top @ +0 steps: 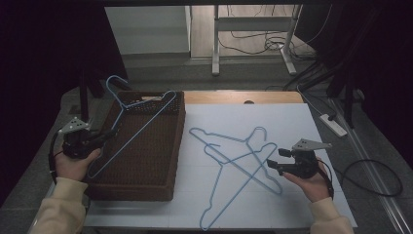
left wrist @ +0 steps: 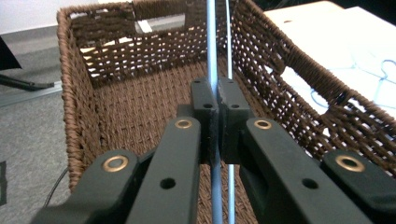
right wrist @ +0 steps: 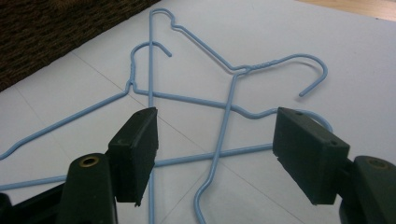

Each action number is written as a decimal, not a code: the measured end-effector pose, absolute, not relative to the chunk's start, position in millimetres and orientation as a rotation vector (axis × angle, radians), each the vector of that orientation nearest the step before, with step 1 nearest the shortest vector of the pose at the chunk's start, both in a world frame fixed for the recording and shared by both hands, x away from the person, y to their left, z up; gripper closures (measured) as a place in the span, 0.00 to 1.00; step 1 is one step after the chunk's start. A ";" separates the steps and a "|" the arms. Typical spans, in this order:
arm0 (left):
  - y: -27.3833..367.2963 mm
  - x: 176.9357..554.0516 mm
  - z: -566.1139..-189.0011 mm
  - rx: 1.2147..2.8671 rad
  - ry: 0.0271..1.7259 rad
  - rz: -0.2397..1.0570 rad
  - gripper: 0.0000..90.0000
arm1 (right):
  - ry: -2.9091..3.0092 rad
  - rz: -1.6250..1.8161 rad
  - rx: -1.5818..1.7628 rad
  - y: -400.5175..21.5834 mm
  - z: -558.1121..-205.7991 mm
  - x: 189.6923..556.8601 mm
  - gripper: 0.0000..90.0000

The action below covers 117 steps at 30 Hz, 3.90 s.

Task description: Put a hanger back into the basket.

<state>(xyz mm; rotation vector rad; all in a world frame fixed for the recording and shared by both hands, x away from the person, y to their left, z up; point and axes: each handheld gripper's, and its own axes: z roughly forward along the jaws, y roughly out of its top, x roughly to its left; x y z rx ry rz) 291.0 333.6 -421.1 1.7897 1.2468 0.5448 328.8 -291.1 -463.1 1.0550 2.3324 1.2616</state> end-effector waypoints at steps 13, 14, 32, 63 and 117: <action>316.9 304.5 -436.0 1.869 1.272 0.544 0.97 | 2.333 1.267 1.059 -292.1 -463.2 328.7 0.35; 316.3 305.4 -437.7 1.880 1.279 0.543 0.97 | 2.333 1.268 1.059 -292.3 -463.0 328.7 0.35; 312.7 325.3 -459.0 2.063 1.465 0.467 0.94 | 2.330 1.271 1.058 -292.9 -462.5 328.6 0.35; 252.7 260.2 -408.4 1.844 1.033 0.422 0.30 | 2.330 1.274 1.061 -292.6 -461.5 327.6 0.35; 218.9 246.9 -428.4 1.894 0.939 0.374 0.31 | 2.368 1.086 1.116 -266.4 -467.3 326.5 0.35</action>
